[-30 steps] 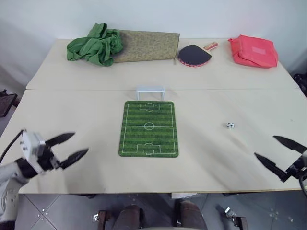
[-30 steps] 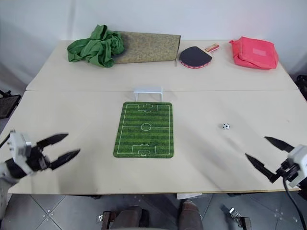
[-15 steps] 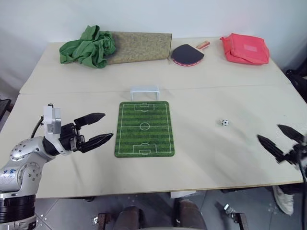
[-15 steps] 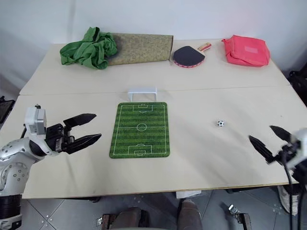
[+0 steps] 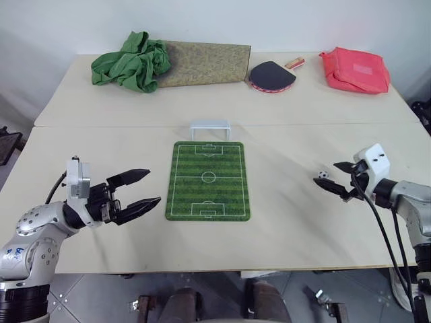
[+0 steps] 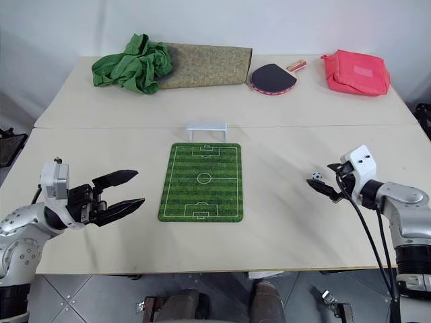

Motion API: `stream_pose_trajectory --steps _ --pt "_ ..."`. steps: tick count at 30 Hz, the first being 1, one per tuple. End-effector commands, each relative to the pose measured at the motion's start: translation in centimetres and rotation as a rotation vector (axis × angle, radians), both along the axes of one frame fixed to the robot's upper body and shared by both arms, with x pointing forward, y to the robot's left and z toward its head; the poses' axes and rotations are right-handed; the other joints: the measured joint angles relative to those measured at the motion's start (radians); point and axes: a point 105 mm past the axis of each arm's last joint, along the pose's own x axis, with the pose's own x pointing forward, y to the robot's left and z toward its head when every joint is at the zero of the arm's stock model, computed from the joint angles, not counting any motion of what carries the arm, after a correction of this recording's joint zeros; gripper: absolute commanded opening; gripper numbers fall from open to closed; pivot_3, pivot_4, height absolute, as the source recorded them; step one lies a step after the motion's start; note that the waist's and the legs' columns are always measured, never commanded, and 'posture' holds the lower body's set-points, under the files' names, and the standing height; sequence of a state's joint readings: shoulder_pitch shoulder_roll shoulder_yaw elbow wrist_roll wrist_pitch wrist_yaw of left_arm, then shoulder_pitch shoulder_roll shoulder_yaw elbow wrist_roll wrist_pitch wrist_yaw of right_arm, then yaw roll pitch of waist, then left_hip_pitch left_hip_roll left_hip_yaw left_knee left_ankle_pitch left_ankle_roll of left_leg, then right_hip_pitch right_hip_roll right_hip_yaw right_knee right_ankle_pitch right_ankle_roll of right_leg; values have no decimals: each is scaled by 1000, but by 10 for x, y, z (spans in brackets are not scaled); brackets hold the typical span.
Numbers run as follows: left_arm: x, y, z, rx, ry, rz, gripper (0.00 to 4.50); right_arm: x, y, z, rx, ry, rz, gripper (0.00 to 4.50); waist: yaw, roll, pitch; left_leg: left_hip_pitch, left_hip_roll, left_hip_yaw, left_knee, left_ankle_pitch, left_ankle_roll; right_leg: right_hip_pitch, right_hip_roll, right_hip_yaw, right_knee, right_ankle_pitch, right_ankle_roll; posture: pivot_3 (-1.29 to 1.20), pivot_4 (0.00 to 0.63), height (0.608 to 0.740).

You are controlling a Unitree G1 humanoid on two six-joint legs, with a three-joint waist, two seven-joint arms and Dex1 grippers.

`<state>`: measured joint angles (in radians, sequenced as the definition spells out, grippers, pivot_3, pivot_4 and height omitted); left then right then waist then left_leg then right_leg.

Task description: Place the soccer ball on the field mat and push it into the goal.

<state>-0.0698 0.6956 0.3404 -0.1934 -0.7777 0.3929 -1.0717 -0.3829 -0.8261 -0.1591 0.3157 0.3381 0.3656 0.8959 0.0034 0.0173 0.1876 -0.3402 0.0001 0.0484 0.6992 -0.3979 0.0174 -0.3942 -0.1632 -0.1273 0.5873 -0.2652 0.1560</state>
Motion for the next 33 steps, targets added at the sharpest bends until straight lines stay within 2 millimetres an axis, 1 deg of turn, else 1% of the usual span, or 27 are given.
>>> stream_pose_trajectory --steps 1,2,4,8,11,13,14,15,16,17,18,20,23,25,27,28,29,30,31,33 --pt "-9 -5 8 12 -39 -32 4500 3 1 6 -4 -34 27 4086 -4 0 0 0 0 0 0 0 0 0 0 0 0 0 0 0 150 740" --pt "-9 -5 8 10 -38 -35 4500 4 2 5 -4 -35 30 3882 -5 0 0 0 0 0 0 0 0 0 0 0 0 0 0 0 150 740" --pt "-10 -5 7 10 -35 -37 4500 7 5 2 0 -35 43 3270 -7 0 0 0 0 1 0 0 0 0 0 0 0 0 0 0 150 740" --pt "-9 -6 6 12 -38 -42 4500 12 6 -4 1 -40 47 1850 -8 0 0 1 0 1 0 0 0 0 0 0 0 0 0 0 150 740" --pt "-10 -6 7 14 -40 -44 4500 15 6 -5 -6 -48 52 888 -7 0 0 1 0 1 0 0 0 0 0 1 0 0 0 0 150 740" --pt "-12 -5 7 28 -75 -47 4500 18 6 -1 -6 -72 60 812 -7 0 0 1 0 1 1 0 0 0 0 1 0 0 0 0 150 740" --pt "-13 -4 7 43 -109 -42 4500 19 11 7 8 -119 98 812 -9 0 0 1 0 1 0 0 0 0 0 1 0 0 0 0 150 740" --pt "-13 -2 6 47 -126 -38 4500 19 22 19 33 -177 173 812 -9 0 0 1 0 1 0 0 0 0 0 1 0 0 0 0 150 740" --pt "-14 0 4 50 -120 -46 4500 15 42 35 62 -240 301 812 -9 0 0 1 0 1 0 0 0 0 0 1 0 0 0 0 150 740" --pt "-16 2 1 60 -99 -58 4500 7 63 47 89 -272 442 812 -13 0 0 1 0 1 0 0 0 0 0 1 0 0 0 0 150 740" --pt "-17 3 0 66 -102 -74 4500 0 80 52 99 -276 549 812 -18 1 0 1 1 1 0 0 0 0 1 1 0 0 0 0 150 740" --pt "-21 5 1 40 -112 -121 4500 -7 110 55 97 -255 693 812 -26 1 1 1 2 1 0 0 0 0 1 1 0 0 0 0 150 740" --pt "-23 11 -12 98 -83 -160 4500 -23 176 43 29 -170 932 812 -35 0 0 1 2 0 0 0 -1 0 1 0 1 0 0 0 150 740" --pt "-24 14 -21 136 -75 -173 4500 -34 212 34 -3 -123 1032 812 -34 0 0 2 3 0 0 0 -2 0 3 0 1 0 0 0 150 740" --pt "-24 15 -26 155 -70 -184 4500 -41 232 29 -22 -101 1073 812 -31 0 0 1 3 0 0 0 -2 -1 3 0 1 0 0 0 150 740" --pt "-28 14 -30 168 -66 -200 4500 -45 256 21 -26 -86 1097 812 -27 0 0 0 3 -1 0 0 -2 -1 3 -1 1 0 -1 0 150 740" --pt "-31 13 -33 177 -64 -213 4500 -48 272 16 -32 -76 1110 812 -30 0 0 -3 2 -4 2 0 -2 -1 2 -3 1 0 -1 0 150 740" --pt "-33 11 -35 179 -64 -217 4500 -51 285 11 -48 -76 1125 812 -31 0 0 -3 2 -4 2 0 -2 -2 1 -4 1 0 -1 0 150 740" --pt "-35 11 -36 180 -61 -220 4500 -51 290 8 -62 -77 1120 812 -32 0 0 -3 1 -5 2 0 -2 -2 1 -4 1 0 -1 0 150 740" --pt "-37 12 -39 191 -62 -216 4500 -50 292 6 -70 -83 1114 812 -30 0 0 -5 1 -7 2 0 -2 -3 1 -5 1 0 -1 0 150 740"
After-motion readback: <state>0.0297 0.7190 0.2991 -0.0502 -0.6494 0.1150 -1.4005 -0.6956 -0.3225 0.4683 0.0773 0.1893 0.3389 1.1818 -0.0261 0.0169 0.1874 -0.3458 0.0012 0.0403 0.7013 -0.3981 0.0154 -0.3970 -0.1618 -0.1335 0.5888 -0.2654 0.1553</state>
